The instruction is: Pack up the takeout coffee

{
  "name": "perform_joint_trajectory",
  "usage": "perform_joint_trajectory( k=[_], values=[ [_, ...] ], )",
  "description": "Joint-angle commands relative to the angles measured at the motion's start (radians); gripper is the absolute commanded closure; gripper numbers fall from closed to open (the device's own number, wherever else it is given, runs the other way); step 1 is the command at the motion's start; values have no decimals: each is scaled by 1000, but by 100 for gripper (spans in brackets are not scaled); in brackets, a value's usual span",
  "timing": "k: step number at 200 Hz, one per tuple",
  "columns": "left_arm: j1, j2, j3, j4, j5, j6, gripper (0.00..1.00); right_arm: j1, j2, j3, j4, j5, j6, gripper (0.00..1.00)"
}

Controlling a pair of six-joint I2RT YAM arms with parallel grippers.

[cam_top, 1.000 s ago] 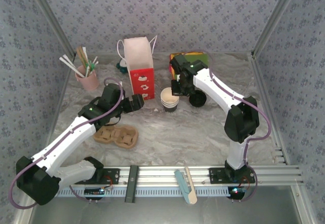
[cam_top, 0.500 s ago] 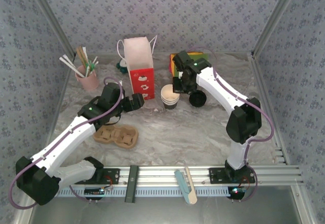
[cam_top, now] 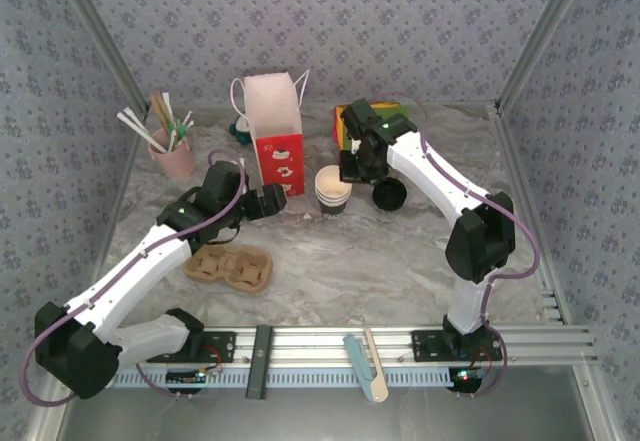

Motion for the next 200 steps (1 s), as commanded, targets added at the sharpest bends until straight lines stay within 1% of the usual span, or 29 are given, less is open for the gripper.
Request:
perform_joint_trajectory(
  k=[1, 14, 26, 51, 79, 87, 105, 114, 124, 144, 159, 200],
  values=[
    [-5, 21, 35, 11, 50, 12, 0, -7, -25, 33, -14, -10, 22, 98],
    [-5, 43, 43, 32, 91, -1, 0, -11, -16, 26, -16, -16, 22, 98],
    [-2, 66, 45, 79, 162, -23, 0, -12, -18, 14, -1, -17, 21, 98],
    [20, 130, 35, 200, 306, -113, 1, -12, -25, 6, 9, -17, 23, 98],
    [50, 192, 2, 346, 422, -212, 1, -13, -28, 3, 12, -19, 22, 98],
    [57, 205, -12, 388, 444, -239, 2, -13, -29, 0, 16, -19, 24, 98],
    [77, 238, -43, 478, 493, -304, 8, -12, -30, -6, 19, -22, 25, 98],
    [84, 253, -60, 518, 509, -334, 15, -13, -31, -7, 19, -22, 25, 98],
    [91, 267, -82, 562, 526, -376, 20, -13, -31, -6, 22, -22, 26, 98],
    [101, 294, -126, 666, 562, -435, 24, -13, -31, -5, 22, -23, 27, 98],
    [104, 313, -145, 706, 577, -460, 25, -15, -30, -6, 22, -22, 27, 98],
    [109, 407, -187, 925, 659, -554, 24, -14, -27, -7, 22, -24, 25, 98]
  ],
)
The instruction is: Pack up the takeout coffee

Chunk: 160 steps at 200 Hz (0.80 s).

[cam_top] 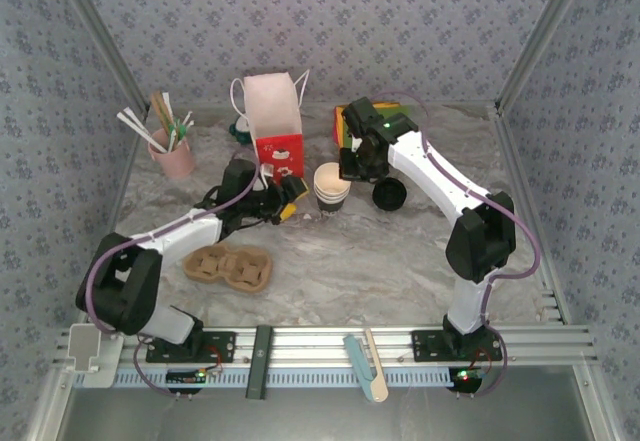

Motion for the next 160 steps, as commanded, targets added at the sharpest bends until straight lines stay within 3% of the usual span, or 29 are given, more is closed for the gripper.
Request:
perform_joint_trajectory(
  k=[1, 160],
  values=[
    [9, 43, -13, 208, 82, -83, 24, -6, -27, -6, -4, -9, 11, 98],
    [10, 111, -15, 283, 108, -102, 24, -11, -26, -15, 8, -25, 13, 98]
  ],
)
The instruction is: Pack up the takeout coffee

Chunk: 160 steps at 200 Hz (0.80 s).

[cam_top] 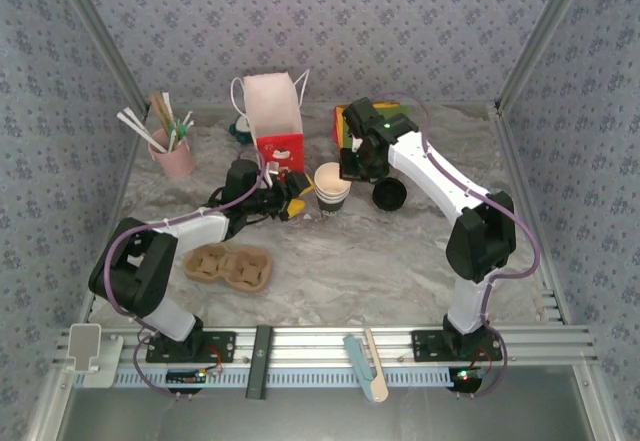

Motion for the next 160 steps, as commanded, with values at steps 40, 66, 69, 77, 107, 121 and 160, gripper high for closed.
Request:
perform_joint_trajectory(
  k=[40, 66, 69, 77, 107, 121, 160],
  values=[
    [3, 44, 4, 63, 37, -8, 24, -7, -28, -5, 1, -25, 12, 99],
    [3, 50, 2, 46, 33, -2, 24, -8, -27, -6, 5, -31, 12, 99],
    [3, 51, 2, 41, 32, 0, 24, -8, -28, -5, 5, -32, 12, 99],
    [3, 49, 2, 31, 28, 5, 24, -7, -28, -6, 6, -32, 12, 99],
    [6, 51, 7, -8, 22, 25, 24, -7, -23, -10, 10, -38, 12, 99],
    [7, 53, 10, -27, 19, 33, 24, -7, -20, -18, 12, -38, 12, 99],
    [7, 40, 10, -42, 17, 45, 24, -8, -23, -23, 12, -37, 14, 100]
  ],
)
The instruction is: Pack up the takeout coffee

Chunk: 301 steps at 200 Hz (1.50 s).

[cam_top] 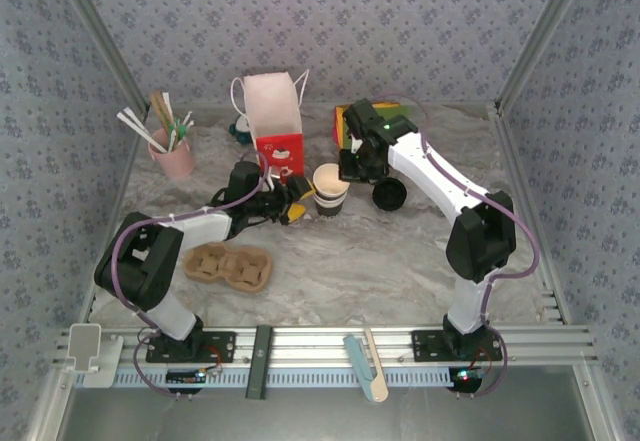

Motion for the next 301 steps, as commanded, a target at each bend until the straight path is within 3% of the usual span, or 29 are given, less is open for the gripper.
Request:
perform_joint_trajectory(
  k=[1, 119, 231, 301],
  values=[
    [7, -6, 11, -21, 3, 34, 24, -5, -23, -2, -8, -13, 14, 100],
    [8, -208, 56, -282, -65, 157, 18, -12, -98, 30, -63, 22, 12, 99],
    [-7, -315, 81, -407, -111, 230, 15, -17, -200, 119, -155, 56, 12, 98],
    [-13, -378, 169, -580, -173, 336, 14, -32, -334, 21, -221, 91, 6, 97]
  ],
)
